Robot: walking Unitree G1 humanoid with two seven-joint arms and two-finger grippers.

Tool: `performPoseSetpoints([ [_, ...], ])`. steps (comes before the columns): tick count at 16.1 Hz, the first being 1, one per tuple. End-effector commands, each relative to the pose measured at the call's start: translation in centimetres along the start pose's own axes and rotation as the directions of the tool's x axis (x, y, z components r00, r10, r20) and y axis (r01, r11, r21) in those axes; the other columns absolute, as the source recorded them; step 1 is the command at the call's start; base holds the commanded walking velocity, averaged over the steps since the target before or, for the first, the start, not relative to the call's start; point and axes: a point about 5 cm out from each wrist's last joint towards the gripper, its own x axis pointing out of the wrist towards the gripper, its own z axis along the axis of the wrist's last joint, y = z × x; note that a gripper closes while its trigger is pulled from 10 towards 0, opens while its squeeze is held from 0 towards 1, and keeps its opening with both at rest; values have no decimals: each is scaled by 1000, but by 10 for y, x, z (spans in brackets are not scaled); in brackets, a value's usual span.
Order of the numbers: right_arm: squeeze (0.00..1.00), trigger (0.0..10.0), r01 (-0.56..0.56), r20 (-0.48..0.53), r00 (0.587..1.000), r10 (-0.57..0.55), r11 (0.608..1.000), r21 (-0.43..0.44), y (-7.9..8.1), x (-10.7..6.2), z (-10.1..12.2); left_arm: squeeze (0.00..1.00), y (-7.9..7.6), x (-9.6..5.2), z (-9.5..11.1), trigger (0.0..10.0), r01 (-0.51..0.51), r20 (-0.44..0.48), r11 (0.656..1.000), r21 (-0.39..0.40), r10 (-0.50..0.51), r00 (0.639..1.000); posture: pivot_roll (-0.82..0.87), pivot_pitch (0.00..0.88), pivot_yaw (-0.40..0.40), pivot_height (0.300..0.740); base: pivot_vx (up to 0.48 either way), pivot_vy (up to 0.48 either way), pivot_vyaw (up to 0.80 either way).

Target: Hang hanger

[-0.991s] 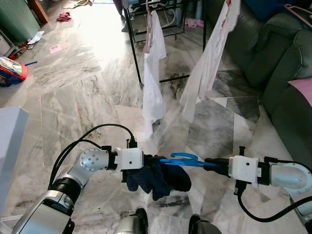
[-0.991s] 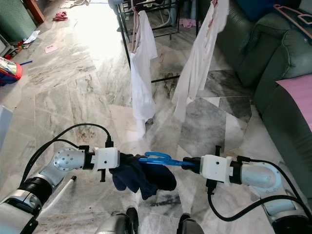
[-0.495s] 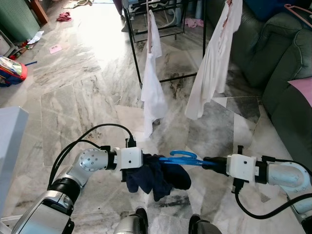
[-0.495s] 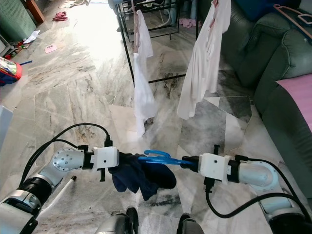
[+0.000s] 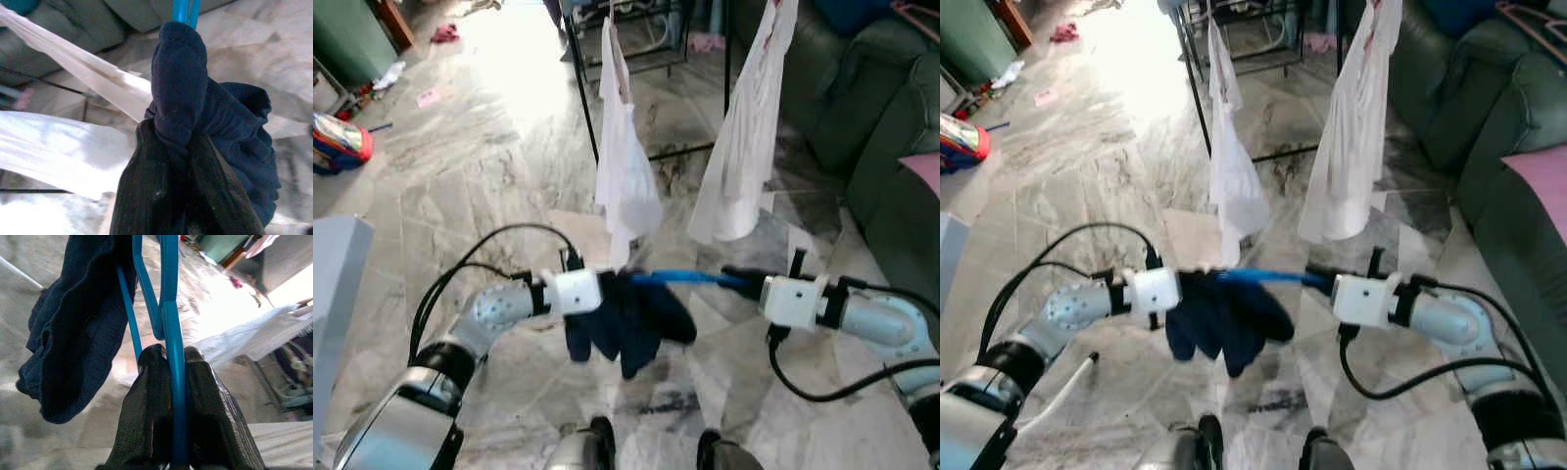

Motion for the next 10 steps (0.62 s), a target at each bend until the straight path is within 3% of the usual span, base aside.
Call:
performPoseSetpoints([
  [1, 0, 10000, 52, 32, 998, -51, 998, -28, -4, 4, 5, 0, -6, 6, 4, 0, 12, 24, 1000, 24, -13, 1000, 16, 249, 172, 740, 0, 0, 0],
  [4, 0, 10000, 74, 28, 997, -72, 996, -59, -4, 6, 3, 0, -5, 8, 4, 0, -7, 9, 999, 47, 7, 1000, 15, 251, 175, 740, 0, 0, 0],
  [5, 0, 10000, 65, 31, 997, -64, 997, -34, -3, 7, 3, 0, -6, 9, 4, 0, -5, 4, 999, 50, 5, 1000, 15, 252, 174, 740, 0, 0, 0],
  [7, 1000, 10000, 66, 34, 997, -67, 998, 11, -3, 9, 2, 0, -9, 9, 2, 0, -2, -2, 999, 52, 2, 1000, 15, 251, 168, 740, 0, 0, 0],
  [10, 1000, 10000, 40, 28, 999, -41, 998, 40, -3, 9, 0, 0, -12, 7, -2, 0, -7, -26, 999, 42, 8, 1000, 16, 248, 155, 740, 0, 0, 0],
])
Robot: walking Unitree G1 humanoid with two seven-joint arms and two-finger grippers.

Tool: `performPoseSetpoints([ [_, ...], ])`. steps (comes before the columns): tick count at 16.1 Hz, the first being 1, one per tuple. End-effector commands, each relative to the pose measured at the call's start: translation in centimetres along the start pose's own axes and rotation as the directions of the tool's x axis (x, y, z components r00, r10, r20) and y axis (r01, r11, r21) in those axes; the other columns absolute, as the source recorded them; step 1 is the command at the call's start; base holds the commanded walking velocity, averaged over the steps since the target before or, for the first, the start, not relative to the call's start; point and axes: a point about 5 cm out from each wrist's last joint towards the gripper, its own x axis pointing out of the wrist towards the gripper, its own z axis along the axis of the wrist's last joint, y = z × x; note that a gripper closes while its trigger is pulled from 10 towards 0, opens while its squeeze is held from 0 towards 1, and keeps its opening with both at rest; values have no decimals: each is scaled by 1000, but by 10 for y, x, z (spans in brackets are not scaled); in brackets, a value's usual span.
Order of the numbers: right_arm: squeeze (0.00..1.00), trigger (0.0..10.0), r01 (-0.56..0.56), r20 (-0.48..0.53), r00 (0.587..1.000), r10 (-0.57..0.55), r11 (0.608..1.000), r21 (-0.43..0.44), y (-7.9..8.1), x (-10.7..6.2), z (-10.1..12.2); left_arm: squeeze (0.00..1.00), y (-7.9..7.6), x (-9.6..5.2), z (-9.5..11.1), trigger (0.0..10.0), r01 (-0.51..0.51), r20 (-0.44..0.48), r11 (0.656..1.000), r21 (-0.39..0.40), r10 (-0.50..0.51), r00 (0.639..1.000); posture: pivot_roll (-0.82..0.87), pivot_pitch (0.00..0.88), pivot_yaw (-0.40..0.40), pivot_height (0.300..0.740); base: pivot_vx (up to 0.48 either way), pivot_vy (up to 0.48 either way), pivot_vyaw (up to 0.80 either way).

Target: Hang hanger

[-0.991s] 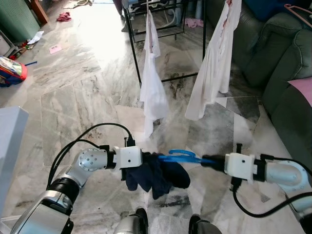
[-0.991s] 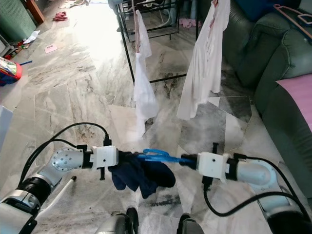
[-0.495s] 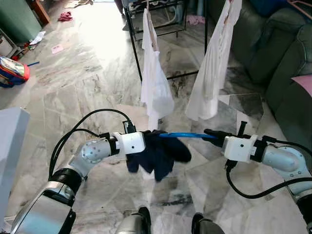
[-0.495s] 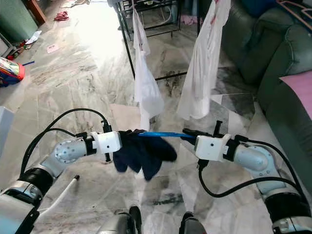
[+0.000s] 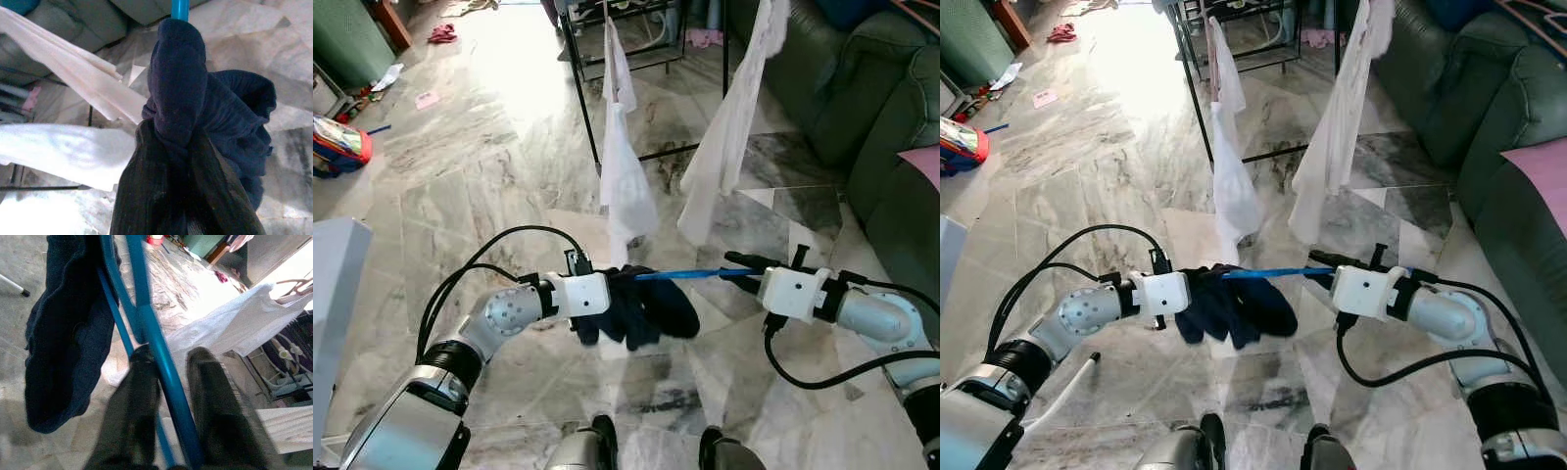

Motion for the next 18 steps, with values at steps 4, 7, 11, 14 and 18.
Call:
performPoseSetpoints([
  [4, 1000, 10000, -45, 5, 999, 44, 998, 52, -15, -8, 6, 0, -9, -11, -15, 0, -17, -63, 999, -30, 15, 998, 20, 241, 131, 740, 0, 0, 0],
  [7, 1000, 10000, -42, -36, 998, 43, 999, 31, -27, -22, 4, 0, -14, -19, -24, 0, -25, -105, 998, -49, 20, 994, 18, 238, 124, 740, 0, 0, 0],
  [11, 1000, 10000, -52, -96, 994, 52, 999, 2, -29, -36, 1, 0, -18, -28, -37, 0, -48, -177, 994, -99, 30, 984, 9, 231, 118, 740, 0, 0, 0],
  [14, 1000, 10000, 105, -48, 994, -102, 993, 62, -31, -32, 6, 0, -13, -32, -45, 0, -162, -245, 969, -188, 114, 963, 7, 229, 115, 740, 0, 0, 0],
  [18, 1000, 10000, 266, 36, 956, -291, 912, 312, -2, -7, 17, 0, 3, -29, -45, 0, -350, -276, 885, -307, 269, 923, 11, 225, 112, 740, 0, 0, 0],
])
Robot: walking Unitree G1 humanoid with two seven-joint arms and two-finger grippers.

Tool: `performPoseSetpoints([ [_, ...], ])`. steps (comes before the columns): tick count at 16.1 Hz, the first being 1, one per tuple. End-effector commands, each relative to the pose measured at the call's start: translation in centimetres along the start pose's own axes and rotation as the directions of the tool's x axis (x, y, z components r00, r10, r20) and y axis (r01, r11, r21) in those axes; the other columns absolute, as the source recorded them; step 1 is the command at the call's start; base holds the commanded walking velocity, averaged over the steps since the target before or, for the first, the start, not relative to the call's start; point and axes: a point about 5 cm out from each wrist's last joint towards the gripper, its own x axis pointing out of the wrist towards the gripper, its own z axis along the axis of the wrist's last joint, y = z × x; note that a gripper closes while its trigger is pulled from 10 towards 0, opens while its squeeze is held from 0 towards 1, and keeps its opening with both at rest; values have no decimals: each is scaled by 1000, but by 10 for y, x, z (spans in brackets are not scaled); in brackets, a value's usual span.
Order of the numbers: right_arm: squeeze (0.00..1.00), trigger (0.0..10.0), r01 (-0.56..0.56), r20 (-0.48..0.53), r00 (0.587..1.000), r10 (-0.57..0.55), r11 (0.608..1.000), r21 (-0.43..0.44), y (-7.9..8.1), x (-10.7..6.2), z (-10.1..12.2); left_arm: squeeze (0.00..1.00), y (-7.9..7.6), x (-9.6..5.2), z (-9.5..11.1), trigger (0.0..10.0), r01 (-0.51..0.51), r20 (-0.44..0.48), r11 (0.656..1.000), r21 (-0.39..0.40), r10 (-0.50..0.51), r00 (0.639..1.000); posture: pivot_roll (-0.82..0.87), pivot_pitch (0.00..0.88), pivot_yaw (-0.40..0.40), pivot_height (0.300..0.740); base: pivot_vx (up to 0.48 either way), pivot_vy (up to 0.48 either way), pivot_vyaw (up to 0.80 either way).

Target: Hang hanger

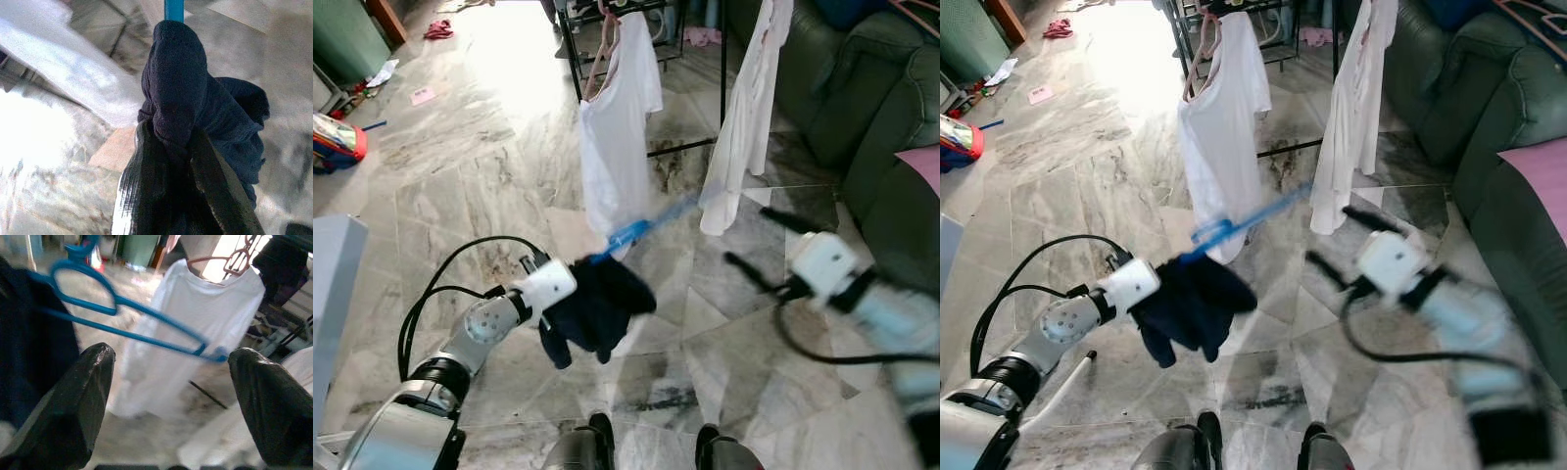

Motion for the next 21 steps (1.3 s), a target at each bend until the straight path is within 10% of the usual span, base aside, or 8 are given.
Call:
performPoseSetpoints([
  [1, 1000, 10000, 7, 25, 1000, -8, 999, 40, 8, 3, 4, 0, 9, -1, 0, 0, -56, -4, 998, -34, 56, 998, 12, 226, 109, 740, 0, 0, 0],
  [6, 1000, 10000, 169, -64, 986, -157, 933, 318, 48, 17, -18, 0, 20, 8, 22, 0, -104, 96, 982, -157, 120, 988, 9, 228, 104, 740, 0, 0, 0],
  [10, 1000, 10000, 360, -273, 928, -255, 806, 470, 54, 13, -49, 0, 32, 12, 45, 0, -56, 199, 984, -169, 90, 976, 26, 235, 95, 740, 0, 0, 0],
  [11, 0, 10000, 368, -306, 923, -235, 776, 513, 57, 13, -55, 0, 32, 13, 51, 0, -18, 231, 984, -178, 59, 971, 30, 238, 93, 740, 0, 0, 0],
  [16, 0, 10000, 400, -428, 871, -241, 854, 333, 63, 18, -66, 0, 17, 11, 59, 0, 222, 324, 956, -191, -152, 934, 36, 249, 79, 740, 0, 0, 0],
  [21, 0, 10000, 220, -258, 958, -126, 899, 378, 65, 9, -57, 0, 24, 10, 76, 0, 341, 388, 922, -184, -250, 887, 31, 252, 77, 740, 0, 0, 0],
])
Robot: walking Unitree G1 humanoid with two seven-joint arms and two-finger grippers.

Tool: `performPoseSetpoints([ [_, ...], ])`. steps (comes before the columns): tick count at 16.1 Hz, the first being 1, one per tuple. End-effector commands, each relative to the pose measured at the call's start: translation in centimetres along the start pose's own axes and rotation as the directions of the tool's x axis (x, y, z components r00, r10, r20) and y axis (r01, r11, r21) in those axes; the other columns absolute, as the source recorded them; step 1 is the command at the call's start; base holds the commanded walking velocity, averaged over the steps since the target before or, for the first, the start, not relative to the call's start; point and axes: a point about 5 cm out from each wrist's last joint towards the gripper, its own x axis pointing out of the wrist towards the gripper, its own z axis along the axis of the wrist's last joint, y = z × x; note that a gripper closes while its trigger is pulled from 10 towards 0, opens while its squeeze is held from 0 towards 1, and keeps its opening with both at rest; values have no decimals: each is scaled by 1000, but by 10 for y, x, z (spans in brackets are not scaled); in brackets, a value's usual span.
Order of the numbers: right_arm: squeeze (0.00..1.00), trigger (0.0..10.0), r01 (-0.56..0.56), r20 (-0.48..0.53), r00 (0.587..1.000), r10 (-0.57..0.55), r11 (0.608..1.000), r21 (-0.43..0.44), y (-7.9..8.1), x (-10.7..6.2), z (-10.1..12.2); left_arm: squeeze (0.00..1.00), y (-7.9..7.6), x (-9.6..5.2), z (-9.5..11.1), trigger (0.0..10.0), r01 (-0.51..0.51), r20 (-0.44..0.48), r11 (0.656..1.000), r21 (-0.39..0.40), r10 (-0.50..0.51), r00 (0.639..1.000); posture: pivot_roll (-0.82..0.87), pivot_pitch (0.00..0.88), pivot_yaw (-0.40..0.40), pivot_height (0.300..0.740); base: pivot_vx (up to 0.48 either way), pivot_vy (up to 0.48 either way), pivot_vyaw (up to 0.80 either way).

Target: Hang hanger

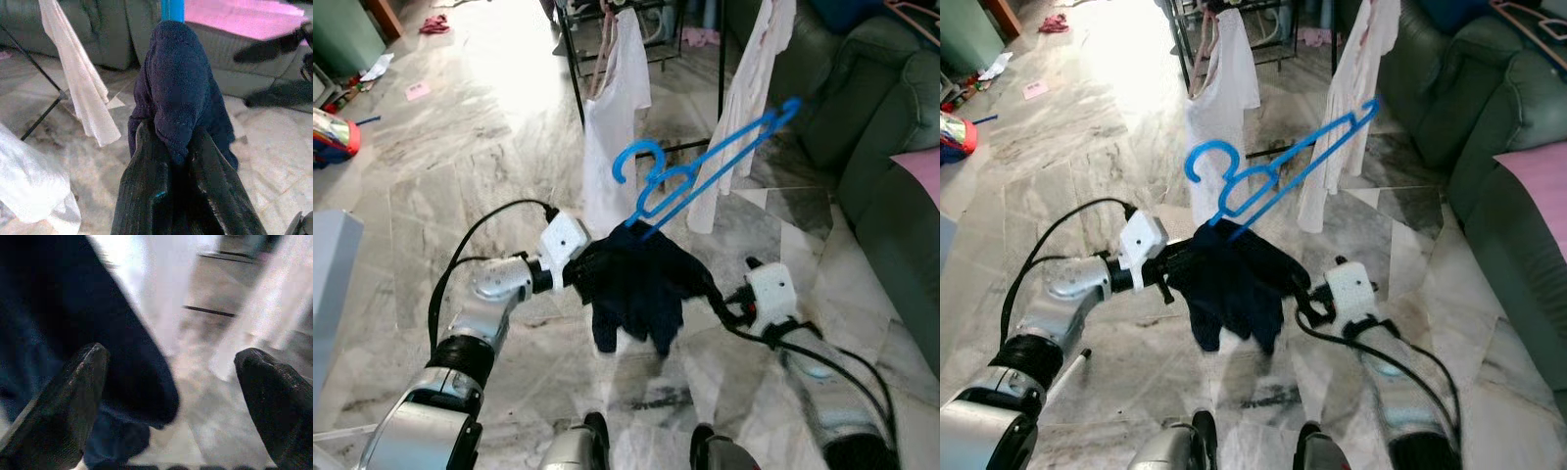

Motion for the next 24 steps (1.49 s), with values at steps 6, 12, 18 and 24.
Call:
performPoseSetpoints([
  [6, 0, 10000, -36, -130, 991, 32, 999, -27, -25, -22, -28, 0, 6, 1, 45, 0, 104, 115, 992, 66, -111, 987, 40, 248, 85, 740, 0, 0, 0],
  [12, 0, 10000, -70, -132, 990, 48, 983, -167, -24, -30, -39, 0, 2, -4, 65, 0, 189, 147, 980, 63, -197, 969, 57, 240, 97, 740, 0, 0, 0],
  [18, 0, 10000, -88, -110, 992, 66, 974, -210, -27, -19, -35, 0, -6, -8, 81, 0, 283, 168, 958, 55, -288, 943, 76, 248, 115, 740, 0, 0, 0],
  [24, 0, 10000, -117, -63, 992, 106, 974, -196, -27, 0, -20, 0, -16, -11, 89, 0, 350, 186, 937, 18, -347, 919, 86, 252, 119, 740, 0, 0, 0],
])
